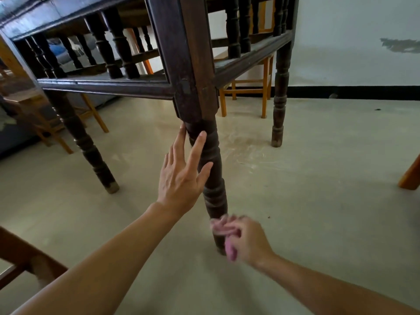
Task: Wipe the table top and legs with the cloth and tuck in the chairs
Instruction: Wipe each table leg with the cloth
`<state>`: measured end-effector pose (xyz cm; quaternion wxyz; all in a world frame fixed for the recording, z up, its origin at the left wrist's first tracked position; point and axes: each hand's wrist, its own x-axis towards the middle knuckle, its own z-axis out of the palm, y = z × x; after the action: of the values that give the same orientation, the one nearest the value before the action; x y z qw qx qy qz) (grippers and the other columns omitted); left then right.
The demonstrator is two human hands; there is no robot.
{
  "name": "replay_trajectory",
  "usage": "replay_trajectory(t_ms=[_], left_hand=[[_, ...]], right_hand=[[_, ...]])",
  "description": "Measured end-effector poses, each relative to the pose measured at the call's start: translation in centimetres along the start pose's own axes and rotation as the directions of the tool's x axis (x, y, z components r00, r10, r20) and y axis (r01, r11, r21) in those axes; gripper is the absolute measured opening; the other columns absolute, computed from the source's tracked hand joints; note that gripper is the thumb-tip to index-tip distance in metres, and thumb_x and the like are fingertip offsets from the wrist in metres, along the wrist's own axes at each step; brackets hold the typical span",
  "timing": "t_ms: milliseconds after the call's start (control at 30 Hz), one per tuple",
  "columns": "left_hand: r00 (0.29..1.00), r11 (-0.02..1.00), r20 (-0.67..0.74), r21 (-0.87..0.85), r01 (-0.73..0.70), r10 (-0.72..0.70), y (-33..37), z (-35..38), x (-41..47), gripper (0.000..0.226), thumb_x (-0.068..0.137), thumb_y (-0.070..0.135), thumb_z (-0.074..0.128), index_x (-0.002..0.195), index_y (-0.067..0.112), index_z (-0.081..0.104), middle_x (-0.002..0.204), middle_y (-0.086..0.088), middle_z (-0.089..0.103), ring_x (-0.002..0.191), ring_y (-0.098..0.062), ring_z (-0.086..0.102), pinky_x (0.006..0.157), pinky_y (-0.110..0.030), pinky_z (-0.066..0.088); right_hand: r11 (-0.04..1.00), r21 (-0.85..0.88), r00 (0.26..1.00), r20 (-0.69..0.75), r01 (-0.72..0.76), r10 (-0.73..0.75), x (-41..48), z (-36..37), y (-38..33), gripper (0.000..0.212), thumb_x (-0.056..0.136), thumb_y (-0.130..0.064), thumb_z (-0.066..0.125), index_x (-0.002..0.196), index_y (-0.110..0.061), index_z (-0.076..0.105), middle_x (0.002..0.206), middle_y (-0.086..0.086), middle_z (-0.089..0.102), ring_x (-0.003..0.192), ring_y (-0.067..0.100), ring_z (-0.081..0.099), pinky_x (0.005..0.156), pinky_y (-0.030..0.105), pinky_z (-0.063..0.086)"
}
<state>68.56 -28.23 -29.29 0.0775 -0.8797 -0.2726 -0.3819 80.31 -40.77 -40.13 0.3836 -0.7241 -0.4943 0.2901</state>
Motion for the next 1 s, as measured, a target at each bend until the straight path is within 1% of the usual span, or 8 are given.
replay_trajectory(t_ms=[67, 200, 300, 467, 667, 767, 833, 1000], left_hand=[[1.000, 1.000, 0.021, 0.019, -0.010, 0.009, -0.1, 0.0, -0.2, 0.065, 0.093, 0.032, 0.057, 0.147, 0.024, 0.021, 0.151, -0.025, 0.022, 0.132, -0.039, 0.036, 0.100, -0.047, 0.039], [0.997, 1.000, 0.072, 0.005, -0.031, 0.030, -0.3, 0.4, -0.9, 0.061, 0.094, 0.033, 0.053, 0.147, 0.029, 0.022, 0.153, -0.025, 0.019, 0.131, -0.042, 0.039, 0.099, -0.052, 0.045], [0.995, 0.999, 0.098, -0.023, -0.030, 0.032, -0.2, 1.0, -1.4, 0.057, 0.095, 0.032, 0.052, 0.147, 0.028, 0.028, 0.151, -0.027, 0.022, 0.126, -0.043, 0.044, 0.095, -0.051, 0.049], [0.989, 0.998, 0.136, -0.021, -0.057, 0.059, -0.5, 1.6, -2.7, 0.058, 0.094, 0.025, 0.054, 0.146, 0.025, 0.029, 0.148, -0.027, 0.028, 0.121, -0.043, 0.050, 0.091, -0.049, 0.049], [0.987, 0.998, 0.154, -0.039, -0.042, 0.047, -0.5, 2.0, -3.0, 0.055, 0.096, 0.022, 0.049, 0.147, 0.024, 0.030, 0.149, -0.026, 0.024, 0.121, -0.042, 0.049, 0.090, -0.050, 0.052], [0.987, 0.997, 0.156, -0.065, -0.035, 0.044, -0.6, 2.6, -3.2, 0.054, 0.095, 0.020, 0.051, 0.146, 0.023, 0.034, 0.151, -0.025, 0.019, 0.122, -0.043, 0.048, 0.092, -0.049, 0.051], [0.988, 0.997, 0.150, -0.074, -0.024, 0.035, -0.5, 2.9, -3.3, 0.054, 0.095, 0.021, 0.052, 0.146, 0.024, 0.035, 0.153, -0.026, 0.015, 0.124, -0.043, 0.047, 0.096, -0.047, 0.046], [0.981, 0.997, 0.190, -0.072, -0.027, 0.040, -0.4, 3.6, -4.6, 0.056, 0.095, 0.023, 0.052, 0.147, 0.027, 0.030, 0.156, -0.025, 0.006, 0.127, -0.045, 0.045, 0.099, -0.049, 0.044]], right_hand=[[0.982, 0.187, 0.987, -0.152, -0.032, 0.061, 2.5, -2.9, -0.5, 0.025, 0.091, 0.001, 0.060, 0.085, -0.020, 0.073, 0.077, 0.001, 0.073, 0.066, 0.017, 0.071, 0.069, 0.034, 0.060], [0.966, 0.257, 0.943, -0.326, 0.026, 0.062, 6.5, -6.0, -4.6, 0.016, 0.095, -0.011, 0.058, 0.092, -0.015, 0.073, 0.100, -0.006, 0.071, 0.086, -0.002, 0.065, 0.084, 0.009, 0.045], [0.977, 0.210, 0.948, -0.317, 0.042, 0.027, 3.5, -1.6, -4.9, 0.019, 0.095, -0.006, 0.056, 0.107, -0.018, 0.064, 0.104, -0.005, 0.066, 0.087, 0.005, 0.064, 0.084, 0.025, 0.055], [0.982, -0.016, 0.973, 0.131, -0.190, 0.190, -0.9, 0.9, 0.4, 0.038, 0.093, -0.010, 0.059, 0.057, -0.021, 0.063, 0.064, -0.001, 0.068, 0.064, 0.004, 0.066, 0.073, 0.008, 0.044], [0.915, 0.369, 0.957, -0.170, -0.160, 0.236, 5.6, -4.6, -2.4, 0.046, 0.098, -0.040, 0.054, 0.069, -0.008, 0.072, 0.075, 0.001, 0.074, 0.071, -0.005, 0.066, 0.099, 0.024, 0.042], [0.918, 0.392, 0.954, -0.247, -0.061, 0.169, 5.2, -2.2, -4.3, 0.042, 0.099, -0.040, 0.050, 0.071, -0.015, 0.067, 0.068, 0.000, 0.068, 0.063, 0.008, 0.065, 0.071, 0.025, 0.054], [0.946, 0.312, 0.938, -0.294, -0.090, 0.186, 3.8, 0.6, -2.4, 0.019, 0.097, -0.028, 0.056, 0.083, -0.024, 0.068, 0.081, -0.002, 0.070, 0.075, 0.008, 0.067, 0.074, 0.029, 0.057], [0.912, 0.104, 0.915, 0.127, -0.396, 0.383, 1.4, 0.9, 3.3, 0.014, 0.088, -0.032, 0.070, 0.086, -0.019, 0.076, 0.067, 0.004, 0.071, 0.057, 0.004, 0.065, 0.066, 0.014, 0.047]])
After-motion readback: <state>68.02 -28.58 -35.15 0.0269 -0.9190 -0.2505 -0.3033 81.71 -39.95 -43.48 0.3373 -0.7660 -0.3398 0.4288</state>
